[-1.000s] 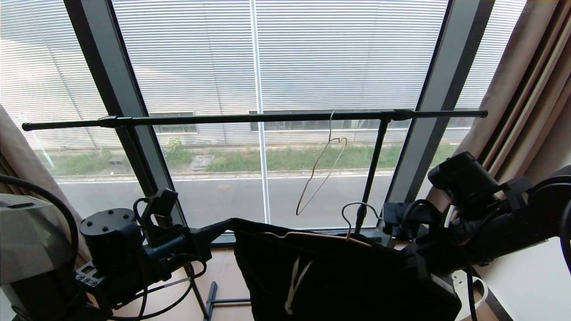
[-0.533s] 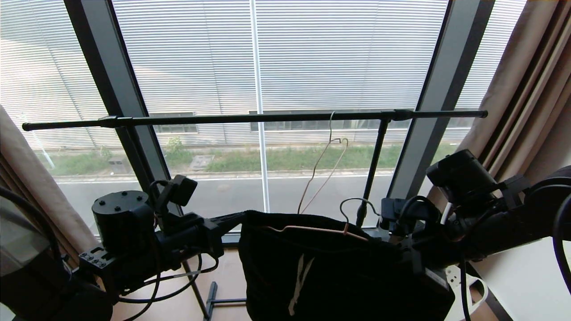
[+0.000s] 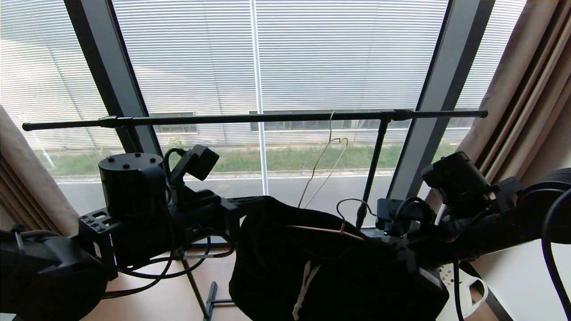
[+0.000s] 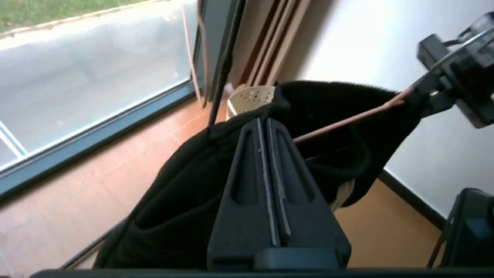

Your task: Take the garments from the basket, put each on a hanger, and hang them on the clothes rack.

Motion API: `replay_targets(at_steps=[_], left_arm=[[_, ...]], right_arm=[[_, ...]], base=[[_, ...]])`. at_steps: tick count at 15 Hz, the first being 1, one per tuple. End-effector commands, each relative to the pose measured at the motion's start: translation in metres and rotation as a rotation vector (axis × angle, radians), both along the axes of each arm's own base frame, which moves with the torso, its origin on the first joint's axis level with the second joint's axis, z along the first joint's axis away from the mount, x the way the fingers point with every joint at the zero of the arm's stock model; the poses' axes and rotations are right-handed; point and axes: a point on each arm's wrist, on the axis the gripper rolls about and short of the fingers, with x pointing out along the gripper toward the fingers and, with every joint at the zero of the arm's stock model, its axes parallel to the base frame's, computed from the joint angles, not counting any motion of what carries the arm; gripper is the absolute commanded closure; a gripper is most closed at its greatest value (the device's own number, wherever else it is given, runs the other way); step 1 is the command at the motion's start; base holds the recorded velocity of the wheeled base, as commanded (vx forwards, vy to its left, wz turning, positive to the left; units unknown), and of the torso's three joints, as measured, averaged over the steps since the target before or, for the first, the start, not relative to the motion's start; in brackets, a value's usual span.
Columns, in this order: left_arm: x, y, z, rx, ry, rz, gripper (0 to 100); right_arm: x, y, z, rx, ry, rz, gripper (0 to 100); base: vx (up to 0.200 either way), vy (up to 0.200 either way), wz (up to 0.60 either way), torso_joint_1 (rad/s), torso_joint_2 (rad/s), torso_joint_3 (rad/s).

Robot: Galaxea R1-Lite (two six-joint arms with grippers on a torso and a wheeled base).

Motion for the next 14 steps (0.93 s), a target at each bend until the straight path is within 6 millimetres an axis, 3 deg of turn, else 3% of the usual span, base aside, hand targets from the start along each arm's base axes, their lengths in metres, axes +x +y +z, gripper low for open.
replay_targets(at_steps=[1, 5, 8, 14], left_arm=[[-0.004, -0.011, 0.011, -0.012, -0.025, -0.032, 100], [-0.011, -0.031, 0.004, 0.025, 0.004, -0.045, 100], [-0.013, -0.038, 0.000, 0.035, 0.014, -0.061, 100], [-0.024, -0.050, -0.003, 0.068, -0.012, -0.098, 100]], right_arm=[[0.001, 0.001, 0.001, 0.005, -0.002, -0.001, 100], [0.003, 0.003, 0.001, 0.073, 0.006, -0.006, 100], [0.007, -0.011, -0.001, 0.209, 0.064, -0.012, 100], [0.014, -0.011, -0.007, 0.306, 0.036, 0.015, 100]], base=[[0.000, 0.000, 0.00, 0.000, 0.00, 0.000], [0.000, 0.000, 0.00, 0.000, 0.00, 0.000], [0.000, 0.000, 0.00, 0.000, 0.00, 0.000], [0.000, 0.000, 0.00, 0.000, 0.00, 0.000]])
